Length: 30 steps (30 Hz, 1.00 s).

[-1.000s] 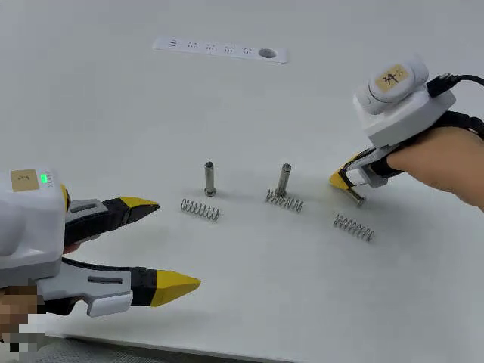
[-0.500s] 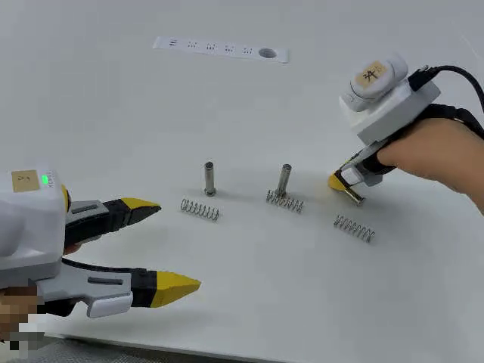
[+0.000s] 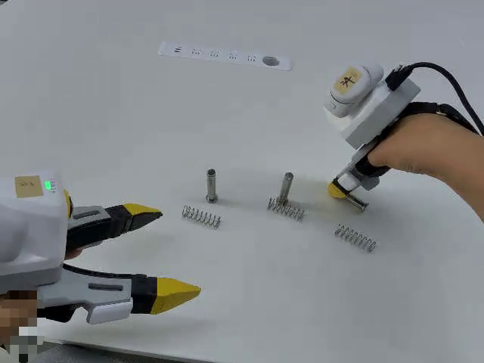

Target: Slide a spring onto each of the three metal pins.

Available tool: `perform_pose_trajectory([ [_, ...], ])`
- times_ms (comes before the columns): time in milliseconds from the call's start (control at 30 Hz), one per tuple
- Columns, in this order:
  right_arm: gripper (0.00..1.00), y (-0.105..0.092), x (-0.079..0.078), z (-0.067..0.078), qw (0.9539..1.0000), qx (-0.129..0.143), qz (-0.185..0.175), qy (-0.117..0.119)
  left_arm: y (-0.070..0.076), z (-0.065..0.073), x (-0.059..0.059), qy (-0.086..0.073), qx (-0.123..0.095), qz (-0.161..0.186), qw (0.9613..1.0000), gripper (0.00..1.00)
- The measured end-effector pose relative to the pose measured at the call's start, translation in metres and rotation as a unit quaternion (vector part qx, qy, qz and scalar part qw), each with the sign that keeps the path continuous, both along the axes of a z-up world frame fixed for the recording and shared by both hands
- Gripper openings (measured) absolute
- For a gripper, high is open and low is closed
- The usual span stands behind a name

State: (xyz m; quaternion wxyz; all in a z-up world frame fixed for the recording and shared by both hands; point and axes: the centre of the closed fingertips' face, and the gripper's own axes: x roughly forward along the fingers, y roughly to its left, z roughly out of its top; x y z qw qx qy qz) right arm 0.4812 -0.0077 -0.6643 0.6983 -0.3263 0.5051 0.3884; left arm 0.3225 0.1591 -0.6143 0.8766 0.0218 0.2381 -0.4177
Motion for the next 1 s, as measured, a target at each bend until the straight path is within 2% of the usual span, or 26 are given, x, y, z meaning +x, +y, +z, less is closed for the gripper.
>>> perform_pose_trajectory([
  [133, 0.09, -0.002, 0.003, 0.0, 0.9994, 0.015, -0.032, -0.004, 0.0, 0.001, 0.0, -0.002, -0.001, 0.001, 1.0, 0.72],
  [233, 0.09, -0.002, 0.003, 0.001, 0.9981, 0.047, -0.037, -0.012, 0.001, 0.002, 0.001, -0.002, -0.004, 0.003, 1.0, 0.72],
  [333, 0.09, -0.004, 0.004, 0.002, 0.9965, 0.067, -0.047, -0.017, 0.0, 0.002, 0.001, -0.004, -0.003, 0.001, 1.0, 0.72],
  [733, 0.09, -0.002, 0.001, 0.028, 0.9911, 0.108, -0.056, -0.054, 0.0, 0.004, 0.001, -0.008, -0.003, -0.001, 1.0, 0.72],
  [1000, 0.09, -0.006, -0.002, 0.037, 0.9872, 0.128, -0.065, -0.07, -0.001, 0.005, 0.001, -0.009, -0.001, -0.002, 1.0, 0.72],
])
